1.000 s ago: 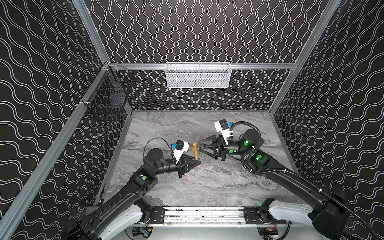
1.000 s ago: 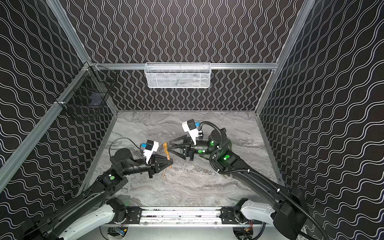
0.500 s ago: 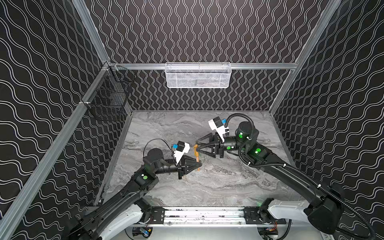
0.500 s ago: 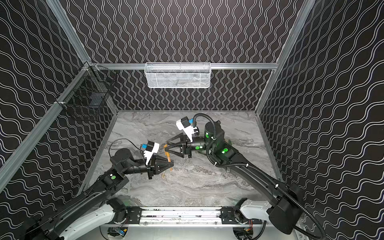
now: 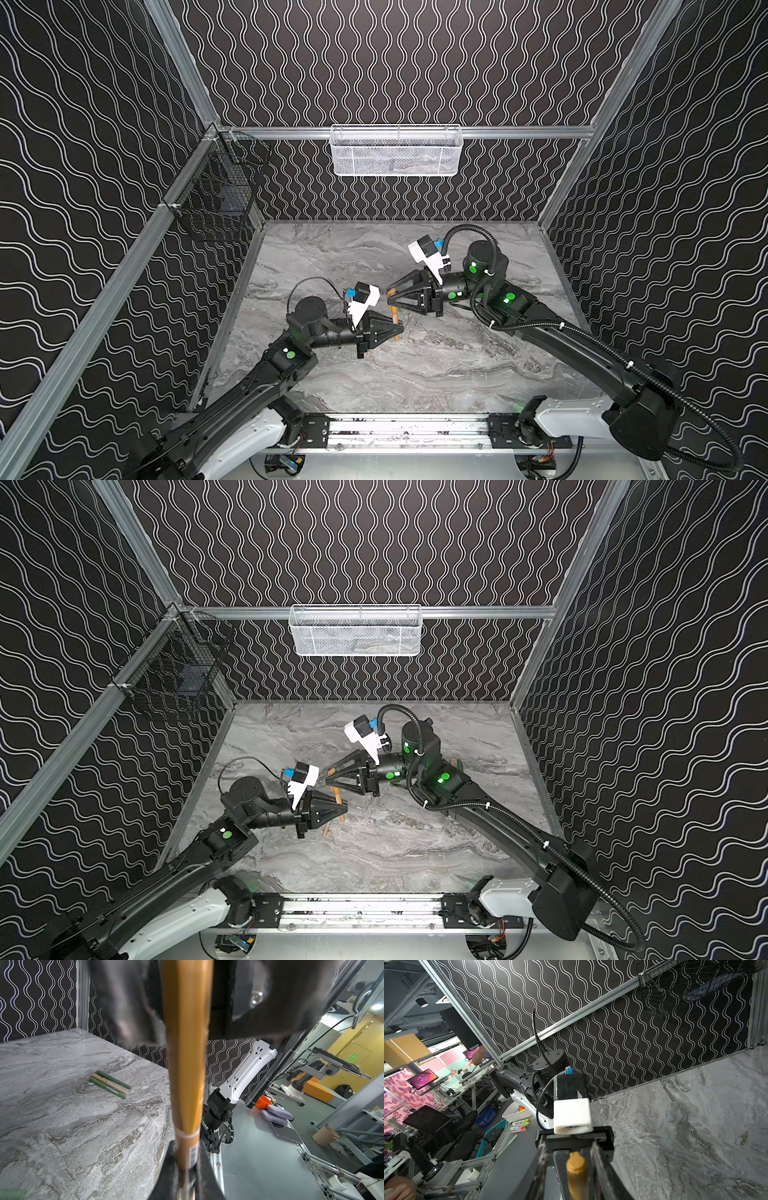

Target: Insert the pens into the pen caps

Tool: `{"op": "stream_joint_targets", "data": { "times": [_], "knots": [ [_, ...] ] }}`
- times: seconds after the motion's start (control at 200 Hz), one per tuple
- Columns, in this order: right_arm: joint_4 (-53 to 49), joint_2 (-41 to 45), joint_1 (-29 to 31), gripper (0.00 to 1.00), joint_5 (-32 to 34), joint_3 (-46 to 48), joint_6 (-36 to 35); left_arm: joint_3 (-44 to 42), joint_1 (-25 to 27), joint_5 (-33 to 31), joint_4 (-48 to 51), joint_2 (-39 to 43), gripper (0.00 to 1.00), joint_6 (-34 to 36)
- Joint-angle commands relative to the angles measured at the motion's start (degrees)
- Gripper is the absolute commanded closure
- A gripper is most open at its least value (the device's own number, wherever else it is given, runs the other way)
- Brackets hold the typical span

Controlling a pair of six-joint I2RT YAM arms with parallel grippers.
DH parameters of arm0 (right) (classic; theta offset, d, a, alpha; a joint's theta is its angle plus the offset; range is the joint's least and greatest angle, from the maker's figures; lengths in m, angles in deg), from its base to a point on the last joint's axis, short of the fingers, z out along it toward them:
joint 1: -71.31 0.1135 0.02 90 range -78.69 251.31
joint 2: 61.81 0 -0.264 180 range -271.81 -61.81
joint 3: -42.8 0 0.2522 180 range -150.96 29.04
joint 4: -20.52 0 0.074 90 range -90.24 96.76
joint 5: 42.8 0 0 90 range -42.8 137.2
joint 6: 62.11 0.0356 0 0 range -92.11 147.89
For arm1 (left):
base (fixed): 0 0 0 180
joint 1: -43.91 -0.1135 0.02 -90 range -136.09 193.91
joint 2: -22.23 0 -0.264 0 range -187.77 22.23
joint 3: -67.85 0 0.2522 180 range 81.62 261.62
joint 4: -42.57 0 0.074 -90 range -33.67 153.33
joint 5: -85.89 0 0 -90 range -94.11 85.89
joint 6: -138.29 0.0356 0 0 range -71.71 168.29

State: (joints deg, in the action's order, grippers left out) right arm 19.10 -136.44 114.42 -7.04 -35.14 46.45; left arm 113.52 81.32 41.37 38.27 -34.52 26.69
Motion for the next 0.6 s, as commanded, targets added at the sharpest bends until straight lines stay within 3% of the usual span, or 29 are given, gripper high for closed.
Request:
{"op": "stream_joint_targets", "data": {
  "times": [0.0, 0.355, 0.596],
  "knots": [
    [-0.63, -0.05, 0.21, 0.74, 0.35, -0.35, -0.98, 0.44, -0.05, -1.05, -0.24, 0.13, 1.0, 1.25],
    [-3.05, 1.68, 1.47, 0.96, 3.12, 2.02, -1.8, 1.89, -0.03, -5.4, 2.38, 1.86, 1.0, 3.56],
    [-6.51, 2.8, 5.18, 1.0, 9.54, 3.68, -3.37, 3.37, -0.04, -8.63, -0.39, 2.83, 1.0, 4.93]
  ]
}}
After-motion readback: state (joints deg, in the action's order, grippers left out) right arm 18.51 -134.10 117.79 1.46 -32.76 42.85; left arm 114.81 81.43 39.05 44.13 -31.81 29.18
